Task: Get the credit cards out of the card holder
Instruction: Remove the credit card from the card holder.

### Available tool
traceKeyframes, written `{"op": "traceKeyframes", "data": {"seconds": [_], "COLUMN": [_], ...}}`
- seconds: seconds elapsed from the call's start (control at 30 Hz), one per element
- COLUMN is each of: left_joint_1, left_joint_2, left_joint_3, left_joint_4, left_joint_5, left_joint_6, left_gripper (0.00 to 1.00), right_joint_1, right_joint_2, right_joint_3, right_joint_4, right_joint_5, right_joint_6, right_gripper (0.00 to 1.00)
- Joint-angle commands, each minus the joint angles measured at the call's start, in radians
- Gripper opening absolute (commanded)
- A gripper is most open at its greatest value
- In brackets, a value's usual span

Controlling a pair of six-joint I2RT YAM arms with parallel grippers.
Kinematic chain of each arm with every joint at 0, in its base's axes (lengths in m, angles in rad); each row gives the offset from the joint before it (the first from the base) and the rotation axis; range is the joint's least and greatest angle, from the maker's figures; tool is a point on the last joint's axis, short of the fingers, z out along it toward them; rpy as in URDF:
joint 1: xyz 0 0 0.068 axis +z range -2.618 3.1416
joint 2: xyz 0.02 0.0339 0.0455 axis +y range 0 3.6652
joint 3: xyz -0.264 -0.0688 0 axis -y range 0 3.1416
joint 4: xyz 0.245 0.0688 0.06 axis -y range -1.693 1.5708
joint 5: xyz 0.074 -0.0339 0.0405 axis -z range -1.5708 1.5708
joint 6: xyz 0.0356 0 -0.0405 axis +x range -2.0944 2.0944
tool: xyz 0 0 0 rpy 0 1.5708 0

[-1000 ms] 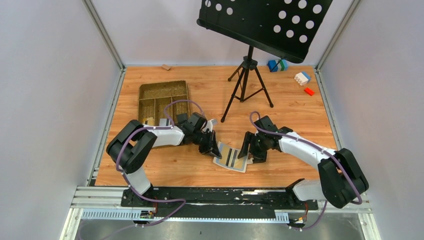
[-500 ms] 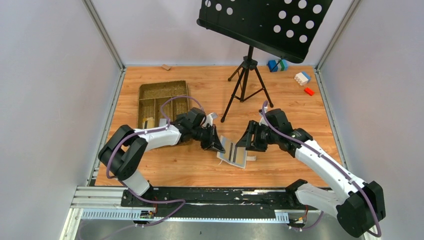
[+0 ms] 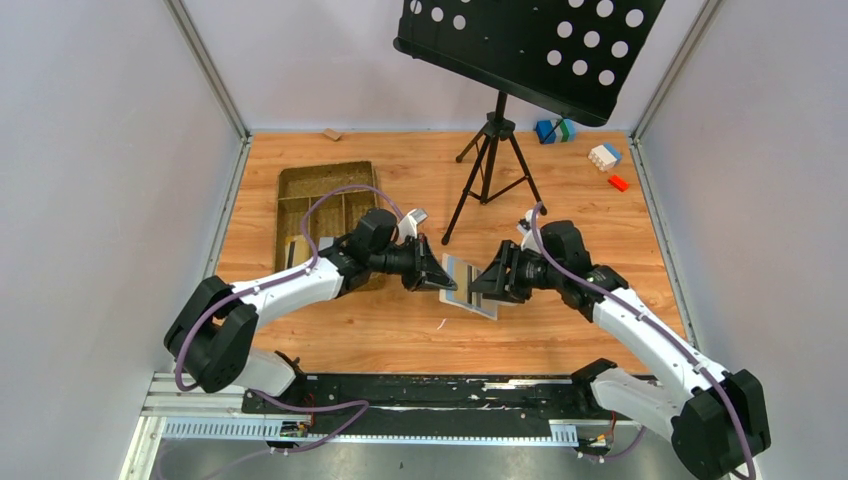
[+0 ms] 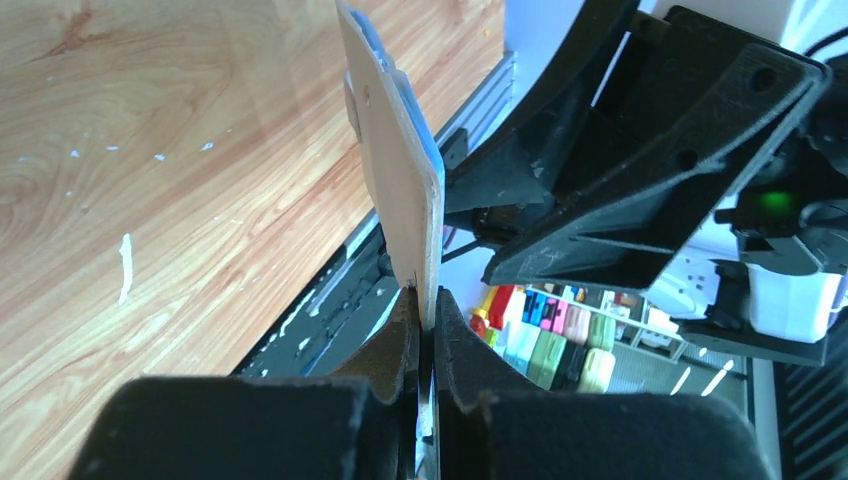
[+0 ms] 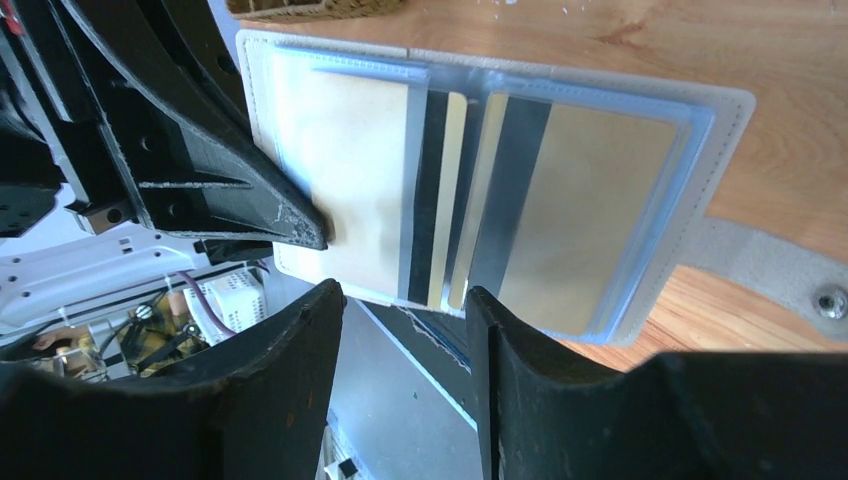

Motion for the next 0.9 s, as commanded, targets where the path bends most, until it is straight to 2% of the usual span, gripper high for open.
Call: {"op": "traceKeyframes", "data": {"seconds": [0.0, 0.17, 0.63, 0.77, 0.87], "left_joint_1": [-0.007, -0.013, -0.049, -0.055, -0.057], "left_joint_2": [-0.041, -0.058, -0.057, -0.049, -0.037], "left_joint_3": [-0.017, 0.028, 0.021, 0.005, 0.019], "left_joint_4": [0.118, 0.097, 0.357, 0.472, 0.489], "left_joint_5": [0.005, -0.003, -0.025, -0.035, -0.032], "left_joint_6": [-0.085, -0.083, -0.259, -0.311, -0.318], "left_gripper": [0.00, 0.00, 0.00, 0.00, 0.00], "right_joint_1": [-0.056, -0.092, -0.200, -0.248, -0.289], "right_joint_2": [-0.025, -0.009, -0.021, -0.039, -0.065], "right_joint_3": [-0.005, 0.032, 0.005, -0.029, -0.065], "right_joint_4": [0.079, 0.060, 0.174, 0.245, 0.298], "right_joint_5": [-0.087, -0.153, -0.304, -0.370, -0.404], "right_joint_6": [-0.003, -0.032, 0.096, 0.176, 0.228], "right_gripper": [0.48, 0.46, 0.44, 0.43, 0.40]}}
